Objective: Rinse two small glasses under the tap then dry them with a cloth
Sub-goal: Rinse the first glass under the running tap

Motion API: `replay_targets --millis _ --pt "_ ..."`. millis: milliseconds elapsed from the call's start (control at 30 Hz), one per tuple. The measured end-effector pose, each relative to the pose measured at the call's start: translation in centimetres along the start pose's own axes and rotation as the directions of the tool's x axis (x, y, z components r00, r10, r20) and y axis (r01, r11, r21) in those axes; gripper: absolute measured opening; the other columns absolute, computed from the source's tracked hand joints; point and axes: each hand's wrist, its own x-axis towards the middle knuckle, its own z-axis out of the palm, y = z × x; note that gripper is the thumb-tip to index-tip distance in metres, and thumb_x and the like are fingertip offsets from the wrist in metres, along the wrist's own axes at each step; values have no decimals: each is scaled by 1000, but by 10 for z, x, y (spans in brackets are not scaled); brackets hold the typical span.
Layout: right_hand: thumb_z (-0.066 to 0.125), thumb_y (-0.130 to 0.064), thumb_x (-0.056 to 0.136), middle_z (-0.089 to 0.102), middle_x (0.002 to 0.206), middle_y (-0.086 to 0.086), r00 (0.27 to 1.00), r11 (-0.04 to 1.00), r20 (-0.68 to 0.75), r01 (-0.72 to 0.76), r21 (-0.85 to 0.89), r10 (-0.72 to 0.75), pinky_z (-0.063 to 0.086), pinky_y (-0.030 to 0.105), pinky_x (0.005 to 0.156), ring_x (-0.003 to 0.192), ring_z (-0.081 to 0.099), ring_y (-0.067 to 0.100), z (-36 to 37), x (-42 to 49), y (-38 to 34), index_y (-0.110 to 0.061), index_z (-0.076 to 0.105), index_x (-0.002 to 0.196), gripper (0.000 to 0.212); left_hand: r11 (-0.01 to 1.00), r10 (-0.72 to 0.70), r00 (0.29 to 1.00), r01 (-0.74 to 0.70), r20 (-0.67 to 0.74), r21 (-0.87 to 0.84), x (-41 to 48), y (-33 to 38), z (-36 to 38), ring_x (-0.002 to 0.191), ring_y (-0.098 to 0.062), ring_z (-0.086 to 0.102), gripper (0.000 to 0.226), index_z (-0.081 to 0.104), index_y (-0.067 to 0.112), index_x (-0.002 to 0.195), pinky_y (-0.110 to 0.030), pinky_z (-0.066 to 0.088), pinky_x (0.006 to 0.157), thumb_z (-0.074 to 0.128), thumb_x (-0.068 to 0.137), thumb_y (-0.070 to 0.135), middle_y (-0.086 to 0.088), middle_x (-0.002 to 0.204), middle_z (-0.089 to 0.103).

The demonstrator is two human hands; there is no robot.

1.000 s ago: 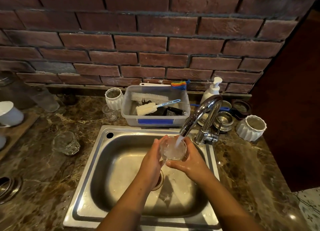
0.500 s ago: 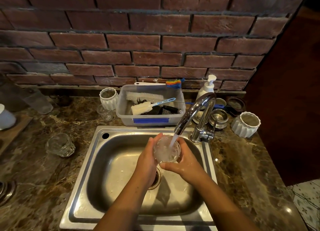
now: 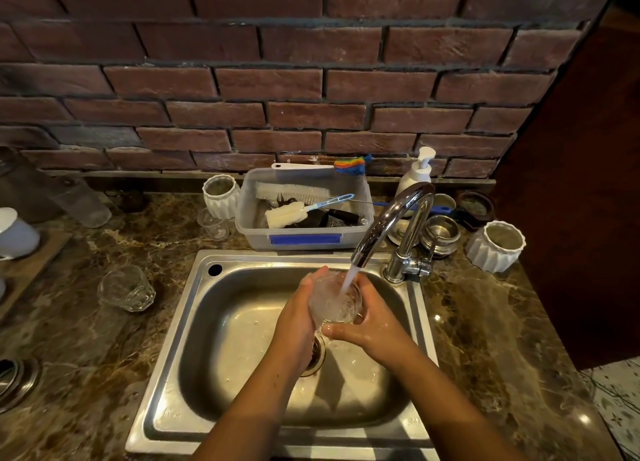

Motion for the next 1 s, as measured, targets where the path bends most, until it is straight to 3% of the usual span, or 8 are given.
replay_targets --millis 67,233,400,533,667,800,867,1000 --pt "91 -26 66 65 127 -10 1000 1000 -1 -7 13 7 55 36 100 118 63 9 1 -1 2 -34 49 135 81 1000 21 1000 -21 21 19 1 -2 -3 119 -23 66 42 68 33 125 -44 51 103 36 103 50 -2 127 72" --pt "87 -16 73 67 122 -10 998 994 -22 -57 90 59 57 22 84 112 66 8 1 -8 5 -34 52 128 68 994 18 994 -29 107 103 0 -3 -5 123 -26 63 66 58 36 138 -47 54 102 30 87 68 -5 139 63" --pt "85 -33 68 70 123 2 993 966 -6 -111 235 116 56 39 97 116 66 22 10 -14 17 -23 56 133 72 979 28 987 -59 161 193 -1 -9 -8 121 -17 63 60 48 34 145 -27 56 88 20 98 59 -2 142 60" --pt "83 -32 76 73 119 6 979 901 -1 -186 392 202 55 45 98 112 69 25 23 -22 25 -19 59 130 60 962 28 990 -63 135 265 -6 -17 -16 122 -16 62 51 52 53 131 -39 54 101 28 89 71 4 140 60" --pt "73 -44 80 71 121 13 955 812 18 -262 522 297 53 52 99 114 67 32 32 -30 30 -14 62 130 60 943 23 990 -68 138 326 -18 -36 -26 120 -6 62 62 46 49 144 -24 52 94 31 88 73 10 138 60" --pt "55 -37 97 72 120 16 928 753 85 -346 560 363 51 56 101 113 69 32 41 -45 35 -13 66 126 39 966 -42 994 15 99 259 -34 -54 -31 112 -6 69 48 53 45 132 -21 55 87 38 91 63 10 126 70" --pt "56 -39 96 73 118 17 901 719 118 -406 564 417 54 53 98 110 70 31 44 -50 40 -14 68 124 39 971 -92 993 72 80 229 -43 -59 -33 108 -12 72 43 60 34 127 -27 59 83 37 98 56 2 117 74" --pt "65 -48 88 74 113 17 829 655 155 -527 541 538 59 46 87 104 73 32 52 -58 48 -14 71 120 48 970 -202 978 193 49 150 -59 -69 -37 107 -33 72 47 65 14 125 -53 56 97 36 107 46 -18 115 74"
